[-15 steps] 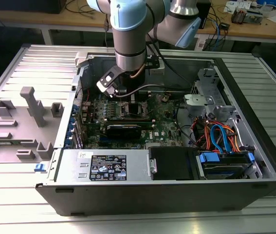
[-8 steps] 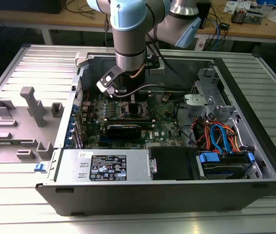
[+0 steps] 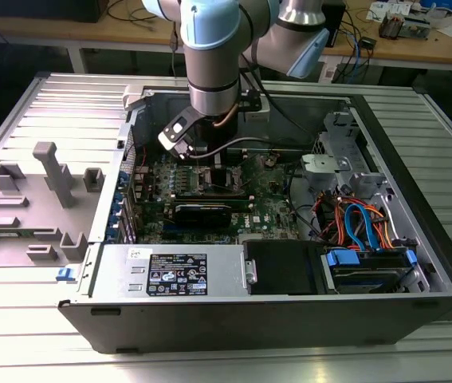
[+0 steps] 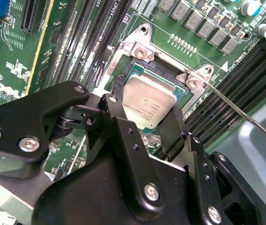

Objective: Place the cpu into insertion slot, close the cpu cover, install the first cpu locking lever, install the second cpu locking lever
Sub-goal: 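Place the cpu into insertion slot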

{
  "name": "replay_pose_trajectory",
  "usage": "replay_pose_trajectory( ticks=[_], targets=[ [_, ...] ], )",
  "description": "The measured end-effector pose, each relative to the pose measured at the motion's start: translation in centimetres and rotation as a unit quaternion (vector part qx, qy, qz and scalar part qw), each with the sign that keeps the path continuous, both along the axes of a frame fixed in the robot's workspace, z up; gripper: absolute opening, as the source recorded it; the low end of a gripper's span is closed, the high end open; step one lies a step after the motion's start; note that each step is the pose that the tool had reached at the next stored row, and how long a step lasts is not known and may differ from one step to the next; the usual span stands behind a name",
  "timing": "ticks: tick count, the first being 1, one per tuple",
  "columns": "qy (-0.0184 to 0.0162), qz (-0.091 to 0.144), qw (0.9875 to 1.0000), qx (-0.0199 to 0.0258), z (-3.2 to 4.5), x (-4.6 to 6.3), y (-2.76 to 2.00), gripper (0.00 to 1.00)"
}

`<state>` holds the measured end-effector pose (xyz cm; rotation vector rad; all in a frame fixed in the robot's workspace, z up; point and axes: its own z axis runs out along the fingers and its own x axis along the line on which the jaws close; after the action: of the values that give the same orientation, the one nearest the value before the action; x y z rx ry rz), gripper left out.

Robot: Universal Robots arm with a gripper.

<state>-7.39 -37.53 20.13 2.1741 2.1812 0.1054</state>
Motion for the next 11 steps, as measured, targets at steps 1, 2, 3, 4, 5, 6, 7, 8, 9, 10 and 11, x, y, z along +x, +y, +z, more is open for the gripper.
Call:
replay_pose_trajectory(
  ticks=[1, 2, 3, 4, 5, 6, 7, 8, 9, 10, 11],
  targets=[
    [0.0000, 0.000, 1.0000, 0.0000, 0.05, 0.00, 0.00, 0.54],
    [0.0000, 0.000, 1.0000, 0.0001, 0.05, 0.00, 0.00, 0.54],
    [0.0001, -0.001, 1.0000, -0.0001, 0.03, 0.00, 0.00, 0.54],
    [0.0002, -0.002, 1.0000, -0.0001, 0.02, 0.00, 0.00, 0.54],
    [0.0001, -0.003, 1.0000, 0.0000, 0.00, 0.00, 0.00, 0.54],
    [0.0000, -0.003, 1.0000, 0.0000, -0.04, 0.00, 0.00, 0.54],
    [0.0000, -0.003, 1.0000, 0.0001, -0.08, 0.00, 0.00, 0.54],
    [0.0001, -0.003, 1.0000, 0.0000, -0.11, 0.00, 0.00, 0.54],
    [0.0001, -0.003, 1.0000, 0.0000, -0.14, 0.00, 0.00, 0.54],
    [0.0001, -0.003, 1.0000, 0.0000, -0.17, 0.00, 0.00, 0.54],
    [0.0001, -0.003, 1.0000, 0.0000, -0.21, 0.00, 0.00, 0.54]
  ],
)
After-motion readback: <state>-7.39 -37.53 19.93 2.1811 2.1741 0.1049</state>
